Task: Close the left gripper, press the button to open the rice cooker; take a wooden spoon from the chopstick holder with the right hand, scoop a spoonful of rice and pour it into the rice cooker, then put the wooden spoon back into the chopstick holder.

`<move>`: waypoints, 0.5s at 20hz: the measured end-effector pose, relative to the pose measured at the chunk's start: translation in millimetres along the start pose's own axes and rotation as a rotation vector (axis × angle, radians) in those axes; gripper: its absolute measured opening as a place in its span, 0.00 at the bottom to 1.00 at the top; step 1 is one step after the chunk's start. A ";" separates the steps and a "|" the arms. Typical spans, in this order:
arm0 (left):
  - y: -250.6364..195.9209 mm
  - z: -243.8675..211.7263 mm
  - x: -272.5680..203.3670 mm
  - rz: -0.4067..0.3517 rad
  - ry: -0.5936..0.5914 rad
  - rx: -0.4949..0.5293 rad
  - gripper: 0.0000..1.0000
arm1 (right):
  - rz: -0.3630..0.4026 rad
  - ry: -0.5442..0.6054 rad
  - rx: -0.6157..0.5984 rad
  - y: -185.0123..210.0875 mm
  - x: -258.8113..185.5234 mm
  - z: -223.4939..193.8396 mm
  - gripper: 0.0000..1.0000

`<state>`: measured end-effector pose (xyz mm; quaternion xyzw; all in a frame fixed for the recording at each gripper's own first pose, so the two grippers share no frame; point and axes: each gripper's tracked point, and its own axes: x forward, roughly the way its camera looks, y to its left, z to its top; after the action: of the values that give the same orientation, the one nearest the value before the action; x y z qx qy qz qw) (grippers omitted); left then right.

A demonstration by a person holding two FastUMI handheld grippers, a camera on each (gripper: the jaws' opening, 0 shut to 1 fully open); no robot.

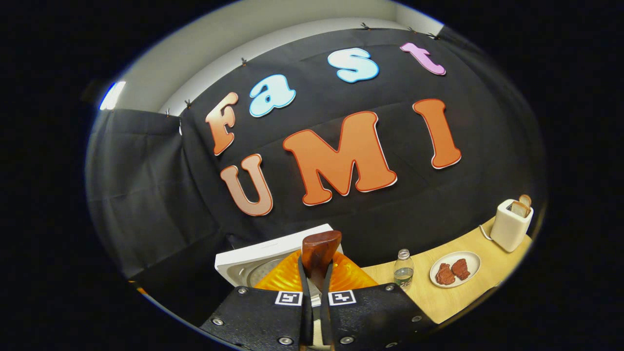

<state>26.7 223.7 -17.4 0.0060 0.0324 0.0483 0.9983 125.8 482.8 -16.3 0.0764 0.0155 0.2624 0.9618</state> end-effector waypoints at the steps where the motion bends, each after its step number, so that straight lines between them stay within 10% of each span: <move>1: 0.4 -0.4 0.0 0.002 0.001 0.000 1.00 | 0.017 0.002 -0.028 5.8 -0.8 -1.8 0.05; 10: 3.7 -6.2 -6.3 0.014 0.006 -0.012 1.00 | 0.080 0.018 -0.221 30.3 -1.2 -17.3 0.06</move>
<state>19.6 226.8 -23.2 -0.0001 0.0352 0.0557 0.9978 108.3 510.3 -28.7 -0.0317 -0.0078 0.3014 0.9529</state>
